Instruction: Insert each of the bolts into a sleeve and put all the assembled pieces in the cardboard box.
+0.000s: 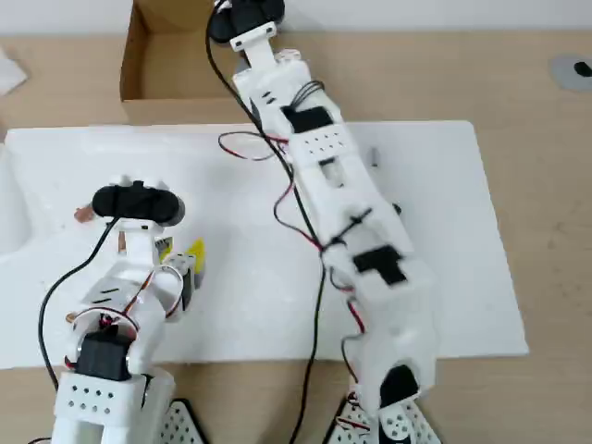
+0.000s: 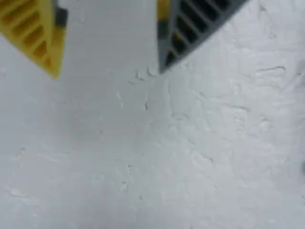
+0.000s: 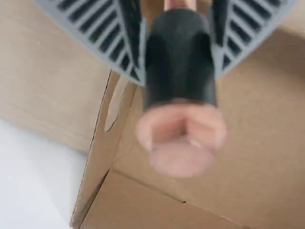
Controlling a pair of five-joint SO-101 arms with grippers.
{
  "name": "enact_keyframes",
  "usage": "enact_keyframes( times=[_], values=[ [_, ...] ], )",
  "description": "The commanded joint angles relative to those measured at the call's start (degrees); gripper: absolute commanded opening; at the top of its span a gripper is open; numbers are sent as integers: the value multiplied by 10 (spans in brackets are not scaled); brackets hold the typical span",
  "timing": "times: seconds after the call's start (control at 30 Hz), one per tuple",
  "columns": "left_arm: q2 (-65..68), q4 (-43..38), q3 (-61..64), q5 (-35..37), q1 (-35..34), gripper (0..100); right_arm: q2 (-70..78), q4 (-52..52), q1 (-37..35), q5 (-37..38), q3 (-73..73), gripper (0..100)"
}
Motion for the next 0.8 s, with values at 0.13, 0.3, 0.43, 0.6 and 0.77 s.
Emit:
enact_keyframes(
  times=[0.13, 0.3, 0.43, 0.6, 0.77],
  values=[
    [2, -6, -5, -2, -2, 147, 170, -2, 14, 31, -242, 81],
    [1, -6, -5, -3, -2, 150, 238, 47, 11, 31, -327, 143],
    [0, -10, -11, 0, -2, 150, 271, 78, 11, 32, -378, 145],
    [0, -19, -11, 9, -8, 151, 288, 130, 11, 32, -430, 146],
    [3, -56, -33, 53, -80, 181, 287, 191, 12, 28, -497, 145]
  ],
)
